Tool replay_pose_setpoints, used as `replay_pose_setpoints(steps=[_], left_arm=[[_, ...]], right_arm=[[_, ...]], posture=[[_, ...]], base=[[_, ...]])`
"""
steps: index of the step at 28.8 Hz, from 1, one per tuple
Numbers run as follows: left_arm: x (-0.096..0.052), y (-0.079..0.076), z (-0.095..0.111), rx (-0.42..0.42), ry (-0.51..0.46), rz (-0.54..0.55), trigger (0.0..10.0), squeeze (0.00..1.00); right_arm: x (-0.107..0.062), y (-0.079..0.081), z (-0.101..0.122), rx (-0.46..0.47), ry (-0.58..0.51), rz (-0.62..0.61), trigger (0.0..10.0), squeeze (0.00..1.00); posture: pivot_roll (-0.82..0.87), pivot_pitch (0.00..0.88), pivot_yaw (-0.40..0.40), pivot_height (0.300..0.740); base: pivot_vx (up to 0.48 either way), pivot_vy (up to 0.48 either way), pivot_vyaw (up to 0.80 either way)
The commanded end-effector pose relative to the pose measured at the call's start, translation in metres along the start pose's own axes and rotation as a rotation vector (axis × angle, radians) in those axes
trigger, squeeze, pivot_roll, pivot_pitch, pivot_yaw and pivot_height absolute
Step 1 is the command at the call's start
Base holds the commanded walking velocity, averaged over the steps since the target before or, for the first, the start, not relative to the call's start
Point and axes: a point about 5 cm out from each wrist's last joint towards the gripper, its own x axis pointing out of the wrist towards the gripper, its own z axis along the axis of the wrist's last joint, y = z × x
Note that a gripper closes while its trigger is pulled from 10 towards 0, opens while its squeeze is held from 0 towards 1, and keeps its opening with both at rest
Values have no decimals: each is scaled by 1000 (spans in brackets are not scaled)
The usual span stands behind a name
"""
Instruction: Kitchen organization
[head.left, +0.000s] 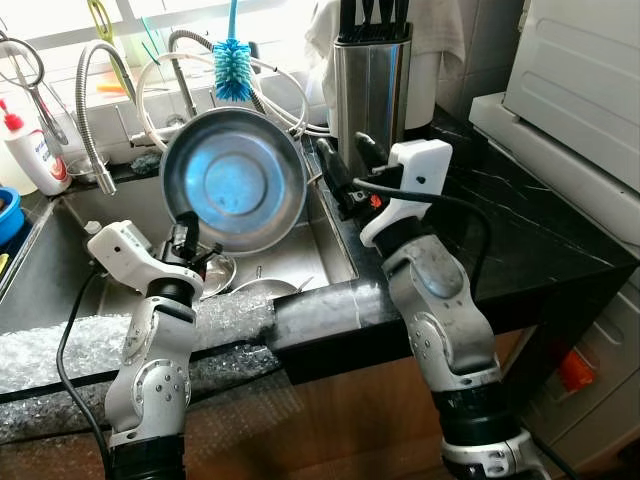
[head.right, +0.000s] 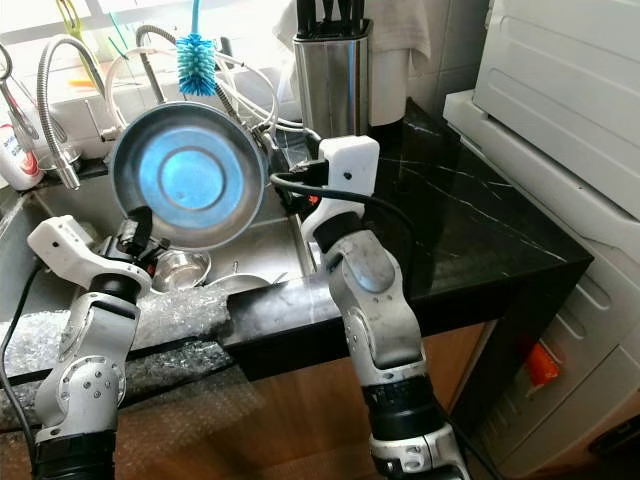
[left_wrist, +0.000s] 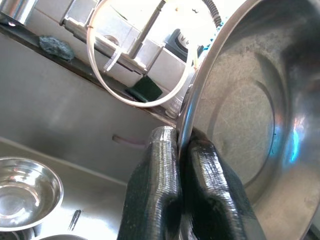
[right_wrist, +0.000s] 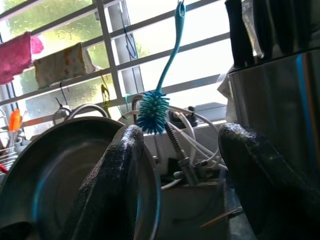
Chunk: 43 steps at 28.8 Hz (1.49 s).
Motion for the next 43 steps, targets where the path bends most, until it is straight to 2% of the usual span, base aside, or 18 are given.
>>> replay_pose_setpoints(steps=[1, 2, 4, 5, 6, 7, 8, 11, 12, 13, 23, 24, 26, 28, 36, 41, 42, 43], left_arm=[[6, -1, 14, 85, -66, 9, 10000, 0], [7, 0, 16, 114, -77, 13, 10000, 0], [11, 11, 21, 242, -85, 45, 10000, 0], [11, 11, 21, 242, -85, 45, 10000, 0], [13, 19, 22, 323, -82, 69, 10000, 0], [13, 19, 22, 323, -82, 69, 10000, 0], [15, 27, 24, 394, -86, 99, 10000, 0], [18, 35, 25, 493, -74, 128, 10000, 0], [18, 35, 25, 493, -74, 128, 10000, 0], [19, 42, 22, 572, -55, 148, 10000, 0], [31, 70, 14, 931, 48, 178, 10000, 0], [36, 71, 11, 1005, 69, 168, 10000, 0], [38, 71, 10, 1034, 81, 158, 10000, 0], [46, 67, 0, 1131, 133, 93, 10000, 0], [58, 53, -31, 1196, 288, -70, 10000, 0], [57, 52, -40, 1212, 329, -98, 10000, 0], [57, 53, -41, 1225, 338, -102, 10000, 353], [56, 54, -42, 1231, 345, -103, 10000, 459]], right_arm=[[-11, -8, -2, -51, 18, -69, 10000, 0], [-17, -12, -3, -74, 30, -102, 10000, 0], [-39, -30, -15, -153, 94, -198, 10000, 0], [-39, -30, -15, -153, 94, -198, 10000, 0], [-50, -39, -20, -177, 126, -240, 10000, 0], [-50, -39, -20, -177, 126, -240, 10000, 0], [-61, -46, -24, -186, 152, -285, 10000, 0], [-71, -52, -30, -211, 181, -327, 10000, 0], [-71, -52, -30, -211, 181, -327, 10000, 0], [-76, -53, -33, -223, 198, -344, 10000, 0], [-85, -47, -35, -242, 210, -345, 10000, 0], [-86, -46, -36, -244, 212, -343, 10000, 0], [-87, -46, -37, -245, 213, -342, 10000, 0], [-87, -44, -37, -246, 215, -343, 10000, 0], [-88, -43, -37, -244, 218, -354, 10000, 0], [-88, -43, -36, -245, 216, -358, 10000, 0], [-88, -43, -36, -244, 216, -359, 10000, 0], [-88, -43, -36, -244, 217, -359, 10000, 0]], posture=[[-63, 0, 117, 740], [-66, 0, 118, 740], [-72, 0, 120, 740], [-72, 0, 120, 740], [-81, 0, 126, 740], [-81, 0, 126, 740], [-84, 0, 127, 740], [-86, 0, 130, 740], [-86, 0, 130, 740], [-87, 0, 131, 740], [-90, 0, 134, 740], [-90, 0, 135, 740], [-92, 0, 136, 740], [-98, 0, 137, 740], [-114, 0, 145, 740], [-117, 0, 147, 740], [-115, 0, 146, 740], [-115, 0, 146, 740]], base=[[0, 0, 0], [0, 0, 0], [0, 0, 0], [0, 0, 0], [0, 0, 0], [0, 0, 0], [0, 0, 0], [0, 0, 0], [0, 0, 0], [0, 0, 0], [0, 0, 0], [0, 0, 0], [0, 0, 0], [0, 0, 0], [0, 0, 0], [0, 0, 0], [0, 0, 0], [0, 0, 0]])
